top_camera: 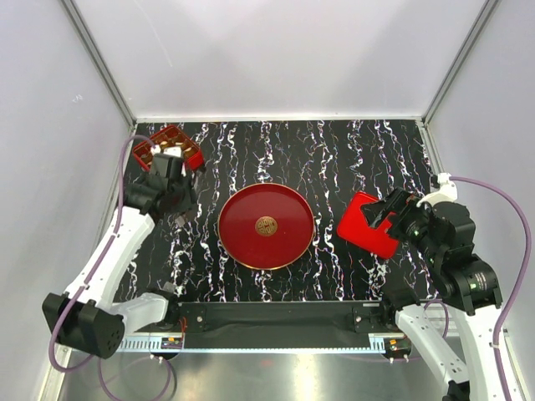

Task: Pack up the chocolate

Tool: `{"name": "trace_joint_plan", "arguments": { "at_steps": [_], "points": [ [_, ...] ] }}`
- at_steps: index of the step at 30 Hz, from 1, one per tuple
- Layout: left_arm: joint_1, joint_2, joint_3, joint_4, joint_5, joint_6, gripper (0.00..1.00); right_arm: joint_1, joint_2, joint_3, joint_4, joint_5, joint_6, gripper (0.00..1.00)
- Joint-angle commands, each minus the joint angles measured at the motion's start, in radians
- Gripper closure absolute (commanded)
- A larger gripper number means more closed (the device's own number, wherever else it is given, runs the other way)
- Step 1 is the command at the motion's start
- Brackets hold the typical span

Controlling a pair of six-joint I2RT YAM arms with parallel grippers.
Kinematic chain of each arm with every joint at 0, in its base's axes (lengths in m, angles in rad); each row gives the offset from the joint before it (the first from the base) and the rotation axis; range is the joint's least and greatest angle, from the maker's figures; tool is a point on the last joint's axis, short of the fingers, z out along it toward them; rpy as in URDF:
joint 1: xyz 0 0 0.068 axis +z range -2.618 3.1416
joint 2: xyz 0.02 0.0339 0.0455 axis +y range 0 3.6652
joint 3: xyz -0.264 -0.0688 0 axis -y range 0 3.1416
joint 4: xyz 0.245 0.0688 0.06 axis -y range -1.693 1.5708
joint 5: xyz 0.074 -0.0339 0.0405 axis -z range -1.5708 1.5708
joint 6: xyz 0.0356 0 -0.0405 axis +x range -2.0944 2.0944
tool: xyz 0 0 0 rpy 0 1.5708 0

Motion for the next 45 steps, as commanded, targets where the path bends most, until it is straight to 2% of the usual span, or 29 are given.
{"name": "trace_joint_plan", "arguments": {
  "at_steps": [1,7,14,20,26,36,45],
  "points": [
    [0.001,-0.056,-0.052,0.030,-0.104,-0.057,0.53,0.001,-0.010,0.017,0.009,-0.016,0.014,0.01],
    [0.001,-0.070,-0.187,0.102,-0.015,-0.095,0.54,0.001,-0.012,-0.005,0.006,-0.035,0.011,0.00],
    [0.001,-0.053,-0.276,0.111,-0.066,-0.142,0.53,0.001,-0.032,0.004,-0.014,-0.035,-0.018,0.00],
    [-0.003,-0.024,-0.265,0.096,-0.083,-0.144,0.53,0.001,-0.049,0.006,-0.019,-0.028,-0.032,0.00],
    [-0.022,0.016,-0.270,0.090,-0.080,-0.153,0.45,0.001,-0.047,0.009,-0.019,-0.051,-0.027,0.00],
    [-0.037,0.114,-0.262,0.082,-0.084,-0.152,0.41,0.001,-0.070,0.014,-0.031,-0.039,-0.030,0.00],
    [-0.060,0.186,-0.253,0.070,-0.078,-0.149,0.31,0.001,-0.087,-0.017,-0.025,-0.041,-0.021,0.00]
  ]
}}
